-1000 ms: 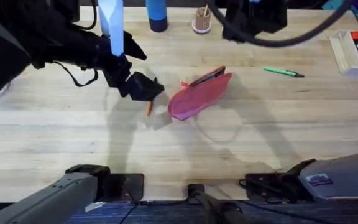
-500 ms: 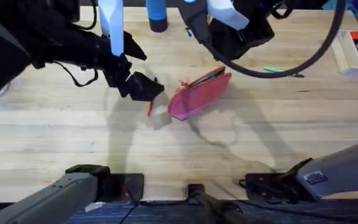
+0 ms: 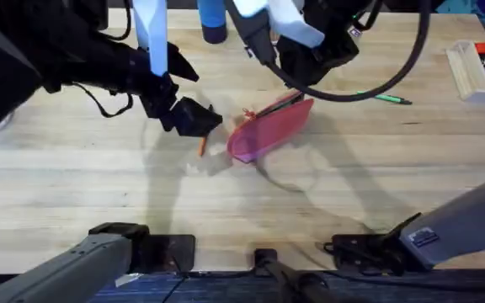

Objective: Unzip the bag, pick up the pens from the table one at a time and place them inside, then zip the bag closed.

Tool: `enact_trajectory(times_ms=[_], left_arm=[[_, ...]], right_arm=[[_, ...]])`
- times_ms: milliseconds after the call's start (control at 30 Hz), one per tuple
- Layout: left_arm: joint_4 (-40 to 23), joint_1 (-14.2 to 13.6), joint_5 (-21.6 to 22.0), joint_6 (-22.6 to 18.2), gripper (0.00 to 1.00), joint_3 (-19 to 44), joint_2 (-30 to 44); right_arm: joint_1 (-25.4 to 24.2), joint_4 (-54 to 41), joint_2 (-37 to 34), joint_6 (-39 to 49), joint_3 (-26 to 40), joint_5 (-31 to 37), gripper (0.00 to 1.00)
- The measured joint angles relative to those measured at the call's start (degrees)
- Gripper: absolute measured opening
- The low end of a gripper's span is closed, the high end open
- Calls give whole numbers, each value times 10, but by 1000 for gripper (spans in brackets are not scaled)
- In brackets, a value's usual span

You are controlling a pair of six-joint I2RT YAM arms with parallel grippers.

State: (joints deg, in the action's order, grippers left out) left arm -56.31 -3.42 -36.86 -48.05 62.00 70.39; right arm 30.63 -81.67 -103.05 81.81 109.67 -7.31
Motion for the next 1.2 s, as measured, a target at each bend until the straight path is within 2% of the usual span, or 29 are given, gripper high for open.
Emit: enact_trajectory(times_ms=[233,600,900,1200], left_arm=[[0,0,0,0,994,0,0],[0,0,0,0,994,0,0],[0,0,0,0,994,0,0],[0,0,0,0,994,0,0]], right_arm=[[0,3,-13,1,0,0,30],[-1,13,-80,1,-1,0,30],[-1,11,-86,5,-5,0,30],[-1,55,-86,12,-69,0,30]])
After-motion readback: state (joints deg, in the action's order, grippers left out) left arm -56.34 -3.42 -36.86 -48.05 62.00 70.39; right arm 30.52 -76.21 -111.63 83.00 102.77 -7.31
